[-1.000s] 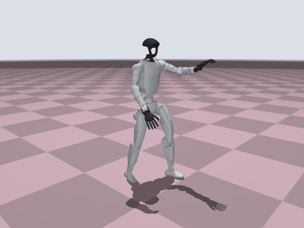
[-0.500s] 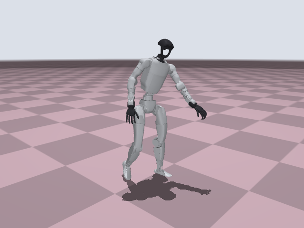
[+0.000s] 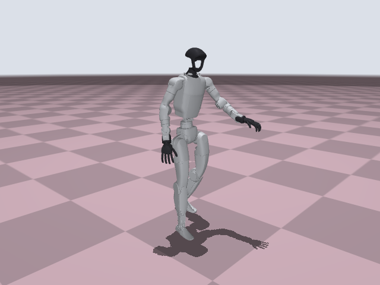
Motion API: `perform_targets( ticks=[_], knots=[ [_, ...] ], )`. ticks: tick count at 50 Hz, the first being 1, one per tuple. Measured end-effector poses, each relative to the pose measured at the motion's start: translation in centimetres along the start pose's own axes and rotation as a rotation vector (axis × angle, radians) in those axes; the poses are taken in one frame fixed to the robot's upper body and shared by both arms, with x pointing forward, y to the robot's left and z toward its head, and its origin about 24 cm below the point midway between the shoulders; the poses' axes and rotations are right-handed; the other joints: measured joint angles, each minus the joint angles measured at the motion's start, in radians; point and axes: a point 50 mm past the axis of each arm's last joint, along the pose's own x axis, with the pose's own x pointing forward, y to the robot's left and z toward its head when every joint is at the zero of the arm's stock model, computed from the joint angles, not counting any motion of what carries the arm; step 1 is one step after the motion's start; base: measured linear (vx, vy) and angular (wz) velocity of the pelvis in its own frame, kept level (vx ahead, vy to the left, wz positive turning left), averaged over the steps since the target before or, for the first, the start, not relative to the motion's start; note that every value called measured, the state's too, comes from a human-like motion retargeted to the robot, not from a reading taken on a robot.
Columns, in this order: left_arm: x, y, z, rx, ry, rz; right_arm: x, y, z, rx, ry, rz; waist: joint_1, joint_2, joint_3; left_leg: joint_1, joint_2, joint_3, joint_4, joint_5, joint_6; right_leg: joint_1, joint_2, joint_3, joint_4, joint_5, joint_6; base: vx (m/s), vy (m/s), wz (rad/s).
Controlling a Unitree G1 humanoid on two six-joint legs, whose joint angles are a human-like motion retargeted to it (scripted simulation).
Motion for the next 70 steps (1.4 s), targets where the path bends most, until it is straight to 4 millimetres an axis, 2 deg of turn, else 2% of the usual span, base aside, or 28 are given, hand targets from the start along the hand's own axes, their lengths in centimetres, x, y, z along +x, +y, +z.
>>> perform_targets(
  ticks=[5,10,15,17,20,23,26,30,33,35,37,39,42,45,47,50,52,56,60,63,65,70],
  knots=[
    [0.6,5.0,1.1,-0.004,-0.115,0.199,0.6,-1.7,1.0,0.021,-0.01,-0.067,0.062,0.022,-0.051,-0.205,0.018,-0.02,0.445,0.121,0.032,0.067,-0.01,0.031,0.039,-0.094,-0.032,0.49,-0.12,-0.31],
    [1.0,11.1,1.8,0.023,-0.192,0.424,1.5,-4.1,4.4,0.013,-0.095,-0.13,0.138,0.018,-0.069,-0.317,0.024,0.045,0.547,0.071,0.051,0.122,-0.024,0.096,0.035,-0.139,-0.035,0.4,-0.04,-0.68],
    [0.9,16.3,1.6,0.056,-0.191,0.613,2.0,-7.2,9.2,0.004,-0.221,-0.205,0.163,0.03,-0.07,-0.36,0.042,0.118,0.333,0.048,0.051,0.153,-0.028,0.146,0.048,-0.181,-0.013,0.35,0.03,-0.55],
    [0.8,18.6,1.5,0.064,-0.18,0.696,1.9,-8.9,11.4,0.012,-0.28,-0.244,0.159,0.038,-0.059,-0.358,0.045,0.137,0.175,0.075,0.05,0.162,-0.029,0.154,0.053,-0.198,-0.002,0.34,0.08,-0.27],
    [0.8,21.1,1.7,0.075,-0.178,0.79,1.5,-10.3,13.5,0.026,-0.356,-0.282,0.153,0.056,-0.048,-0.342,0.052,0.146,-0.086,0.136,0.041,0.187,-0.018,0.157,0.053,-0.225,0.01,0.35,0.11,-0.16],
    [1.0,22.6,2.0,0.083,-0.186,0.835,1.2,-10.3,14.5,0.022,-0.407,-0.281,0.15,0.072,-0.038,-0.325,0.067,0.117,-0.316,0.236,0.007,0.221,0.0,0.161,0.049,-0.253,0.015,0.38,0.14,-0.16],
    [1.6,23.0,2.5,0.082,-0.191,0.824,1.2,-9.2,14.2,-0.003,-0.42,-0.24,0.152,0.075,-0.037,-0.324,0.091,0.087,-0.453,0.304,-0.038,0.254,0.01,0.171,0.049,-0.284,0.02,0.42,0.17,-0.24],
    [3.0,21.9,2.8,0.078,-0.16,0.734,1.5,-6.5,12.3,-0.053,-0.369,-0.145,0.168,0.046,-0.056,-0.332,0.117,0.12,-0.47,0.278,-0.049,0.273,-0.004,0.198,0.069,-0.327,0.03,0.47,0.21,-0.4],
    [4.4,19.9,2.2,0.107,-0.099,0.608,1.7,-4.2,10.4,-0.089,-0.301,-0.066,0.189,0.014,-0.073,-0.3,0.128,0.174,-0.47,0.335,-0.031,0.261,-0.016,0.233,0.132,-0.357,0.02,0.52,0.27,-0.63],
    [5.2,17.6,1.4,0.148,-0.045,0.498,1.7,-2.7,9.2,-0.101,-0.26,-0.027,0.194,-0.01,-0.074,-0.268,0.126,0.192,-0.47,0.377,-0.018,0.246,-0.026,0.253,0.206,-0.367,-0.005,0.52,0.32,-0.59],
    [5.5,14.2,0.0,0.206,0.025,0.354,1.5,-1.5,8.2,-0.093,-0.231,-0.01,0.178,-0.031,-0.057,-0.22,0.117,0.195,-0.47,0.371,-0.001,0.219,-0.033,0.269,0.332,-0.354,-0.069,0.5,0.35,-0.29],
    [5.0,10.1,-2.0,0.264,0.108,0.181,1.2,-0.5,7.4,-0.071,-0.214,0.001,0.147,-0.047,-0.026,-0.171,0.11,0.192,-0.45,0.331,0.013,0.167,-0.032,0.286,0.515,-0.305,-0.169,0.46,0.36,0.02],
    [2.8,4.2,-5.2,0.321,0.249,-0.07,0.7,0.7,6.6,-0.038,-0.208,0.023,0.088,-0.069,0.018,-0.139,0.114,0.177,-0.376,0.258,0.019,0.035,-0.011,0.299,0.812,-0.197,-0.298,0.39,0.31,0.24],
    [0.3,0.5,-7.3,0.346,0.352,-0.214,0.2,1.4,5.7,-0.026,-0.212,0.048,0.041,-0.077,0.041,-0.134,0.128,0.159,-0.333,0.212,0.01,-0.099,0.011,0.256,0.982,-0.174,-0.338,0.34,0.24,0.31],
    [-0.6,-1.1,-7.5,0.351,0.361,-0.252,-0.1,1.8,4.8,-0.029,-0.203,0.061,0.027,-0.076,0.052,-0.131,0.134,0.149,-0.324,0.19,0.005,-0.155,0.014,0.201,0.988,-0.191,-0.339,0.33,0.2,0.3],
    [-1.4,-2.9,-6.4,0.346,0.314,-0.281,-0.6,2.6,3.0,-0.037,-0.166,0.081,0.025,-0.071,0.059,-0.127,0.133,0.135,-0.323,0.162,0.004,-0.199,0.016,0.107,0.868,-0.192,-0.321,0.33,0.15,0.29],
    [-1.5,-3.8,-5.3,0.34,0.266,-0.291,-1.0,3.2,1.8,-0.041,-0.131,0.097,0.034,-0.071,0.063,-0.122,0.124,0.124,-0.324,0.142,0.008,-0.2,0.027,0.063,0.714,-0.171,-0.286,0.34,0.11,0.34],
    [-1.5,-4.6,-3.4,0.328,0.187,-0.293,-1.5,4.4,0.1,-0.06,-0.068,0.13,0.045,-0.091,0.083,-0.101,0.077,0.09,-0.318,0.094,0.008,-0.156,0.047,0.042,0.326,-0.051,-0.171,0.36,0.07,0.55],
    [-1.6,-5.4,-2.0,0.304,0.134,-0.306,-1.7,5.0,-0.5,-0.083,-0.04,0.158,0.03,-0.122,0.105,-0.061,0.012,0.041,-0.31,0.037,-0.001,-0.109,0.035,0.095,0.001,0.08,-0.023,0.42,0.02,0.78],
    [-2.0,-6.2,-1.1,0.294,0.089,-0.329,-1.8,5.0,-0.7,-0.063,-0.037,0.159,0.013,-0.113,0.099,-0.029,-0.008,0.01,-0.306,-0.002,-0.016,-0.102,0.025,0.097,-0.075,0.038,0.05,0.47,-0.02,0.67],
    [-2.1,-6.5,-0.4,0.285,0.055,-0.331,-1.7,4.5,-0.8,-0.036,-0.029,0.141,0.003,-0.095,0.085,-0.011,-0.013,-0.008,-0.3,-0.024,-0.023,-0.092,0.019,0.078,-0.077,0.017,0.063,0.51,-0.04,0.53],
    [-1.6,-5.6,1.1,0.217,-0.014,-0.247,-1.1,2.3,-1.5,0.02,0.022,0.063,0.001,-0.042,0.03,0.02,-0.023,-0.033,-0.235,-0.044,-0.02,-0.029,0.0,0.052,-0.068,0.081,0.027,0.55,-0.08,0.28]
  ],
)
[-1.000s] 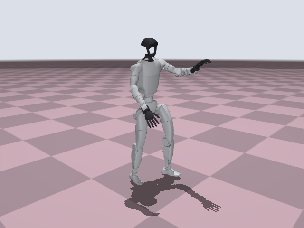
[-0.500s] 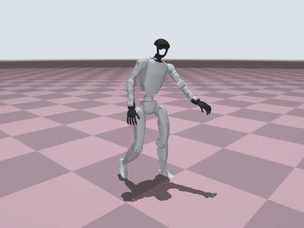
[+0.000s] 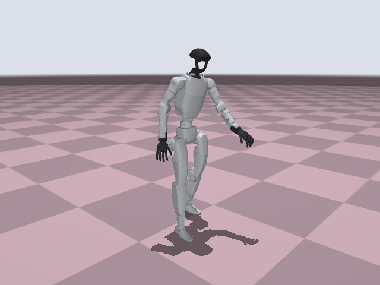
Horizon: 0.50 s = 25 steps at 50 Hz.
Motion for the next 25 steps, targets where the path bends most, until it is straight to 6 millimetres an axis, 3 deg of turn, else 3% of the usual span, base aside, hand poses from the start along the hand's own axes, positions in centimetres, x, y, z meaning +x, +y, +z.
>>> perform_targets(
  ticks=[3,7,10,13,20,25],
  knots=[
    [0.1,1.6,0.4,-0.068,-0.03,0.083,0.5,-1.5,0.0,0.015,0.032,-0.058,0.024,0.03,-0.028,-0.022,0.009,0.014,0.144,0.034,0.02,0.033,-0.01,0.011,0.055,-0.08,-0.021,0.55,-0.13,-0.13],
    [-0.2,4.2,0.7,-0.147,-0.092,0.202,1.1,-3.2,0.8,0.036,0.052,-0.126,0.065,0.048,-0.069,-0.153,0.025,0.016,0.487,0.159,0.06,0.085,-0.026,0.038,0.101,-0.161,-0.045,0.49,-0.13,-0.3],
    [-0.5,7.4,0.6,-0.173,-0.142,0.35,1.7,-4.7,2.6,0.072,0.019,-0.184,0.1,0.056,-0.09,-0.275,0.032,0.007,0.717,0.211,0.07,0.129,-0.029,0.06,0.087,-0.191,-0.066,0.42,-0.09,-0.41],
    [-1.1,11.2,-0.1,-0.177,-0.168,0.521,2.1,-6.1,5.2,0.086,-0.054,-0.231,0.135,0.054,-0.093,-0.345,0.034,0.03,0.812,0.175,0.08,0.171,-0.038,0.085,0.086,-0.222,-0.07,0.39,-0.05,-0.47],
    [-3.9,20.6,-2.4,-0.159,-0.152,0.943,2.2,-9.5,12.7,0.044,-0.283,-0.312,0.162,0.057,-0.09,-0.428,0.072,0.125,0.62,0.133,0.09,0.223,-0.042,0.115,0.111,-0.278,-0.051,0.36,0.0,-0.26],
    [-6.5,27.2,-3.6,-0.134,-0.127,1.226,1.3,-11.0,16.7,0.045,-0.424,-0.333,0.175,0.063,-0.071,-0.387,0.077,0.151,0.169,0.254,0.065,0.255,-0.025,0.121,0.122,-0.319,-0.03,0.36,0.07,-0.15]
  ],
)
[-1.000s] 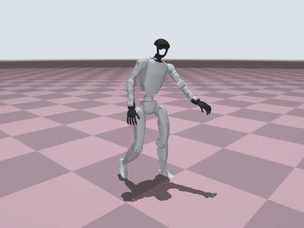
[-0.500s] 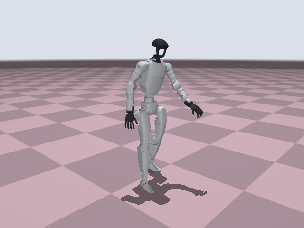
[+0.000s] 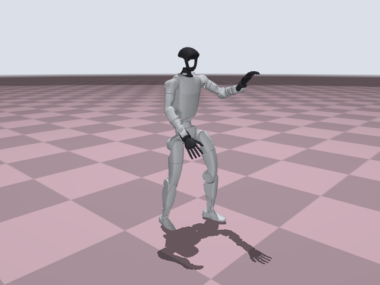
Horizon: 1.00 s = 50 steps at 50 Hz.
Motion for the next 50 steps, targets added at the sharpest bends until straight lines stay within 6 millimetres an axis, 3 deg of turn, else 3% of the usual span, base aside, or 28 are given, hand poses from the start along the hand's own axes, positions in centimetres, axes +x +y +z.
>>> perform_targets(
  ticks=[3,7,10,13,16,19,23,25,28,33,39,42,47,50],
  knots=[
    [1.9,1.4,0.0,0.013,-0.009,0.074,-0.1,0.6,0.8,-0.007,-0.049,0.037,0.009,0.011,0.007,0.045,0.016,-0.016,-0.263,0.072,-0.045,0.035,0.022,0.007,-0.002,-0.028,0.009,0.41,0.13,-0.25],
    [3.2,0.9,-0.1,0.032,0.002,0.05,-0.8,2.6,0.2,-0.05,-0.053,0.124,0.017,0.004,0.007,0.07,0.041,-0.019,-0.403,0.053,-0.09,0.073,0.029,0.024,0.005,-0.062,0.021,0.43,0.18,-0.29],
    [3.4,-1.0,-0.5,0.058,0.041,-0.047,-1.6,4.2,-1.2,-0.105,-0.011,0.195,0.022,-0.015,0.005,0.083,0.051,0.009,-0.404,0.088,-0.084,0.082,0.022,0.041,0.035,-0.083,0.02,0.45,0.23,-0.33],
    [2.1,-4.6,-1.4,0.1,0.104,-0.243,-2.5,5.8,-2.8,-0.163,0.046,0.267,0.02,-0.039,0.01,0.113,0.051,0.029,-0.4,0.153,-0.068,0.08,0.014,0.059,0.091,-0.084,0.005,0.47,0.28,-0.32],
    [-2.1,-9.1,-3.0,0.175,0.185,-0.543,-3.7,7.2,-4.4,-0.196,0.092,0.332,-0.006,-0.065,0.021,0.143,0.046,0.032,-0.352,0.107,-0.049,0.066,0.003,0.072,0.194,-0.046,-0.036,0.47,0.32,-0.15],
    [-8.8,-12.4,-5.0,0.278,0.272,-0.869,-4.8,8.2,-5.5,-0.186,0.112,0.367,-0.049,-0.077,0.035,0.184,0.054,0.03,-0.299,0.034,-0.039,0.0,0.013,0.08,0.394,0.021,-0.117,0.44,0.32,-0.06],
    [-17.1,-13.3,-7.4,0.398,0.39,-1.158,-6.0,8.6,-6.6,-0.131,0.125,0.366,-0.1,-0.08,0.038,0.225,0.074,0.037,-0.273,-0.022,-0.032,-0.165,0.02,0.026,0.695,0.028,-0.227,0.38,0.27,-0.16],
    [-19.7,-13.1,-8.0,0.428,0.423,-1.215,-6.5,8.5,-7.2,-0.108,0.139,0.353,-0.116,-0.077,0.039,0.238,0.083,0.042,-0.264,-0.045,-0.035,-0.232,0.017,-0.025,0.771,-0.007,-0.262,0.35,0.21,-0.12],
    [-21.7,-13.1,-7.7,0.422,0.42,-1.227,-7.4,8.4,-8.7,-0.086,0.183,0.331,-0.128,-0.07,0.045,0.253,0.088,0.042,-0.253,-0.078,-0.041,-0.292,0.038,-0.087,0.749,-0.025,-0.271,0.33,0.18,0.05],
    [-22.6,-13.7,-6.2,0.365,0.367,-1.212,-9.3,8.8,-11.3,-0.074,0.282,0.322,-0.135,-0.073,0.062,0.272,0.061,0.018,-0.242,-0.129,-0.055,-0.331,0.082,-0.159,0.471,0.028,-0.184,0.32,0.12,0.35],
    [-22.8,-14.4,-4.5,0.32,0.318,-1.226,-11.3,10.0,-13.0,-0.082,0.361,0.373,-0.16,-0.123,0.095,0.32,-0.039,-0.044,-0.237,-0.204,-0.058,-0.314,0.077,-0.145,-0.032,0.271,-0.018,0.38,0.05,0.72],
    [-23.1,-14.6,-3.9,0.309,0.297,-1.258,-12.1,10.5,-13.4,-0.084,0.371,0.419,-0.171,-0.125,0.101,0.363,-0.069,-0.074,-0.238,-0.239,-0.06,-0.312,0.075,-0.113,-0.149,0.293,0.049,0.47,0.0,0.63],
    [-23.2,-15.0,-2.7,0.268,0.246,-1.266,-12.1,10.0,-14.0,-0.079,0.395,0.43,-0.187,-0.076,0.074,0.412,-0.076,-0.114,-0.185,-0.274,-0.067,-0.28,0.057,-0.134,-0.112,0.314,0.02,0.53,-0.04,0.42],
    [-22.5,-15.2,-1.9,0.223,0.21,-1.236,-11.4,8.9,-14.3,-0.073,0.416,0.399,-0.192,-0.04,0.051,0.39,-0.063,-0.124,-0.04,-0.265,-0.055,-0.232,0.041,-0.149,-0.071,0.265,-0.007,0.56,-0.09,0.29]
  ],
)
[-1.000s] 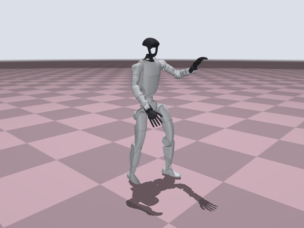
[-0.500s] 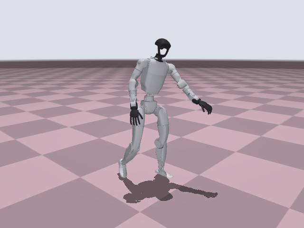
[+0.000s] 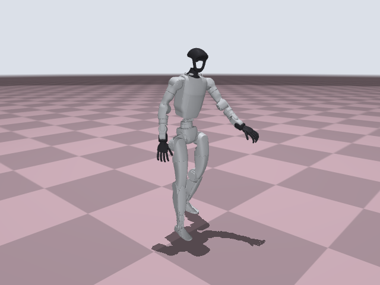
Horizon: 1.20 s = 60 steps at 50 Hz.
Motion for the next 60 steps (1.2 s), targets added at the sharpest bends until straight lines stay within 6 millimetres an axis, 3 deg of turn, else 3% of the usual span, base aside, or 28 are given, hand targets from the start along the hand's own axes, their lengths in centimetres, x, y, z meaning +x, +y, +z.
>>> perform_targets(
  ticks=[4,7,12,17,22,26,30,33,36,38,42,45,49,54,60],
  knots=[
    [0.0,1.6,1.1,-0.043,-0.088,0.099,0.4,-1.7,0.2,0.024,0.022,-0.065,0.023,0.032,-0.039,-0.141,0.035,-0.008,0.376,0.131,0.035,0.065,-0.012,0.009,0.05,-0.099,-0.019,0.53,-0.12,-0.02],
    [-0.3,4.3,1.3,-0.099,-0.148,0.24,1.0,-3.3,1.6,0.057,0.011,-0.135,0.068,0.042,-0.063,-0.266,0.047,-0.015,0.619,0.229,0.046,0.11,-0.012,0.039,0.043,-0.131,-0.036,0.45,-0.1,-0.55],
    [-1.3,9.7,0.5,-0.166,-0.202,0.504,1.9,-6.1,6.3,0.087,-0.091,-0.243,0.156,0.027,-0.065,-0.374,0.069,0.067,0.746,0.177,0.071,0.167,-0.03,0.123,0.041,-0.174,-0.037,0.39,-0.03,-0.88],
    [-2.7,15.6,-1.1,-0.18,-0.194,0.784,1.8,-9.1,12.9,0.074,-0.282,-0.336,0.197,0.021,-0.059,-0.426,0.122,0.171,0.578,0.14,0.079,0.187,-0.039,0.179,0.065,-0.213,-0.014,0.34,0.04,-0.61],
    [-5.0,22.4,-3.0,-0.18,-0.14,1.106,0.3,-11.4,18.5,0.067,-0.489,-0.391,0.202,0.024,-0.047,-0.408,0.131,0.213,0.147,0.25,0.066,0.213,-0.034,0.194,0.068,-0.255,0.011,0.35,0.12,-0.23],
    [-6.7,26.3,-3.8,-0.194,-0.121,1.288,-0.7,-11.3,20.4,0.032,-0.6,-0.379,0.206,0.038,-0.041,-0.344,0.131,0.176,-0.209,0.329,0.006,0.261,-0.015,0.204,0.063,-0.296,0.026,0.41,0.19,-0.25],
    [-7.0,27.8,-4.0,-0.225,-0.109,1.328,-0.5,-9.8,20.0,-0.04,-0.613,-0.317,0.204,0.034,-0.047,-0.295,0.149,0.2,-0.346,0.329,-0.028,0.296,-0.014,0.22,0.089,-0.337,0.032,0.47,0.26,-0.27],
    [-5.7,27.6,-3.9,-0.228,-0.079,1.26,0.2,-8.4,18.3,-0.103,-0.546,-0.267,0.206,0.02,-0.052,-0.259,0.149,0.224,-0.354,0.407,-0.01,0.307,-0.023,0.233,0.14,-0.358,0.024,0.5,0.32,-0.25],
    [-3.0,25.2,-3.5,-0.202,-0.038,1.079,1.0,-6.8,15.4,-0.14,-0.439,-0.224,0.2,0.0,-0.05,-0.233,0.134,0.223,-0.309,0.398,0.019,0.308,-0.045,0.233,0.226,-0.346,0.001,0.5,0.37,-0.04],
    [-0.8,22.0,-3.1,-0.188,-0.003,0.879,1.4,-5.6,13.1,-0.145,-0.357,-0.188,0.187,-0.007,-0.04,-0.213,0.126,0.213,-0.261,0.34,0.033,0.296,-0.057,0.228,0.319,-0.307,-0.039,0.48,0.39,0.21],
    [2.1,12.9,-3.3,-0.19,0.094,0.397,1.6,-3.4,8.9,-0.109,-0.224,-0.092,0.138,0.004,-0.012,-0.161,0.126,0.187,-0.204,0.26,0.032,0.187,-0.046,0.22,0.619,-0.219,-0.17,0.43,0.37,0.32],
    [1.9,7.2,-4.6,-0.149,0.188,0.156,1.3,-2.6,6.9,-0.066,-0.184,-0.063,0.092,0.015,0.0,-0.142,0.131,0.177,-0.187,0.224,0.018,0.059,-0.043,0.176,0.824,-0.261,-0.24,0.36,0.29,0.24],
    [0.6,2.6,-5.9,-0.055,0.254,0.014,0.9,-2.2,5.0,-0.045,-0.161,-0.063,0.042,0.027,0.015,-0.126,0.135,0.17,-0.173,0.18,-0.01,-0.044,-0.053,0.051,0.856,-0.326,-0.278,0.33,0.22,0.17],
    [-0.2,0.3,-5.8,0.002,0.237,-0.029,0.6,-1.5,3.1,-0.05,-0.121,-0.054,0.018,0.023,0.03,-0.102,0.115,0.162,-0.171,0.137,-0.025,-0.084,-0.014,-0.066,0.584,-0.26,-0.217,0.32,0.14,0.17],
    [-0.2,0.3,-5.3,0.032,0.198,-0.004,0.3,-0.6,2.1,-0.075,-0.081,-0.037,-0.001,-0.031,0.041,-0.06,0.029,0.124,-0.175,0.077,-0.012,-0.079,0.027,-0.038,0.106,0.021,-0.044,0.36,0.06,0.42]
  ],
)
